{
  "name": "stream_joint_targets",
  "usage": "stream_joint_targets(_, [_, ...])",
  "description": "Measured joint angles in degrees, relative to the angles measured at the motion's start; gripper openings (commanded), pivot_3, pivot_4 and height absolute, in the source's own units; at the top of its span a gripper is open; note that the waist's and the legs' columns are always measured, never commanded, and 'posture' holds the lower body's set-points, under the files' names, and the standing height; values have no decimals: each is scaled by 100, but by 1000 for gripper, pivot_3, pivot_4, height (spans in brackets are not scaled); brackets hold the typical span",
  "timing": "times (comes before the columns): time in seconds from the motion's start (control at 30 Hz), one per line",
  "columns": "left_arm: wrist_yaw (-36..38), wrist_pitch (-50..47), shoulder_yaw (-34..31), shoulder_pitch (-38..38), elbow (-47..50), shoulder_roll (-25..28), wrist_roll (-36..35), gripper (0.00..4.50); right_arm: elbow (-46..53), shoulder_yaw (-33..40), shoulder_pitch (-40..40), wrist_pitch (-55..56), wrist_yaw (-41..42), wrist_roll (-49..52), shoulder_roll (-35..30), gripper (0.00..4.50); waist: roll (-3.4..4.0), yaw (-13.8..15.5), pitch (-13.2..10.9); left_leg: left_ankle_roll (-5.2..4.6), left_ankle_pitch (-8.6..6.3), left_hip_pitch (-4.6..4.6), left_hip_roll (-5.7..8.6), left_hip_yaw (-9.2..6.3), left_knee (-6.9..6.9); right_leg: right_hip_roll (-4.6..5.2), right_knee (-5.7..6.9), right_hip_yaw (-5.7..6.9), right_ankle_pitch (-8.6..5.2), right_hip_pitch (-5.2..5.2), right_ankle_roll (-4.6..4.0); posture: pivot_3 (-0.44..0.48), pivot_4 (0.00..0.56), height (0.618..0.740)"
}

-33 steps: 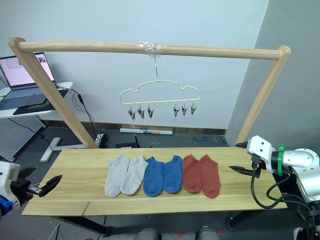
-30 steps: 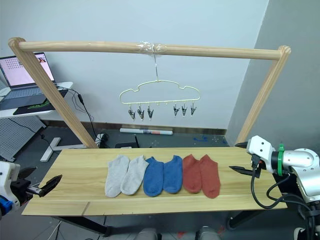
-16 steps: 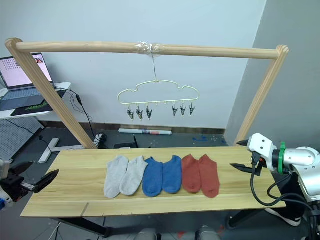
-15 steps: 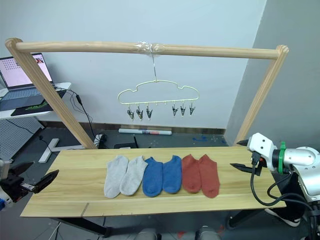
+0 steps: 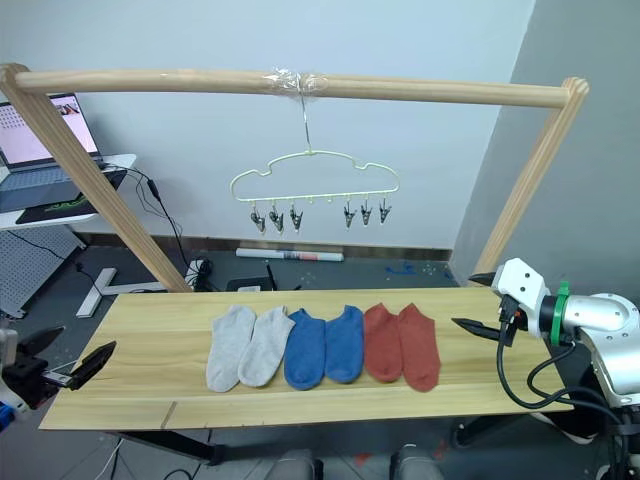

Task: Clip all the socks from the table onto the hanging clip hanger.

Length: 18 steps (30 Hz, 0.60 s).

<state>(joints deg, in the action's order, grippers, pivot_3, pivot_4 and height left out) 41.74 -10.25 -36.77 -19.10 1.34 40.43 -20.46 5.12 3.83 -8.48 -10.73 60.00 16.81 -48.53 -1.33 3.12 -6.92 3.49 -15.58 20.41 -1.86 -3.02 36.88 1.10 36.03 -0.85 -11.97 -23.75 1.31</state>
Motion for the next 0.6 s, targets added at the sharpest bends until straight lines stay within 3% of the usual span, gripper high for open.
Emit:
stream_joint_targets(0.23, [-460,-44,415,459,574,-487,35,4481,695,-38,-60,-445,-302,236,379,4500,3,-33,-190,-2,1,40,0,-1,7,-5,6,-6,1,-32,1,74,187,740])
stream_joint_targets(0.6, [-1275,-88,1667,1973,812,-1225,288,4481,1468,-593,-1425,-2022,-1195,762,1573,4500,-12,-203,-570,-7,4,54,3,-14,9,-10,19,-13,2,-39,3,8,267,740])
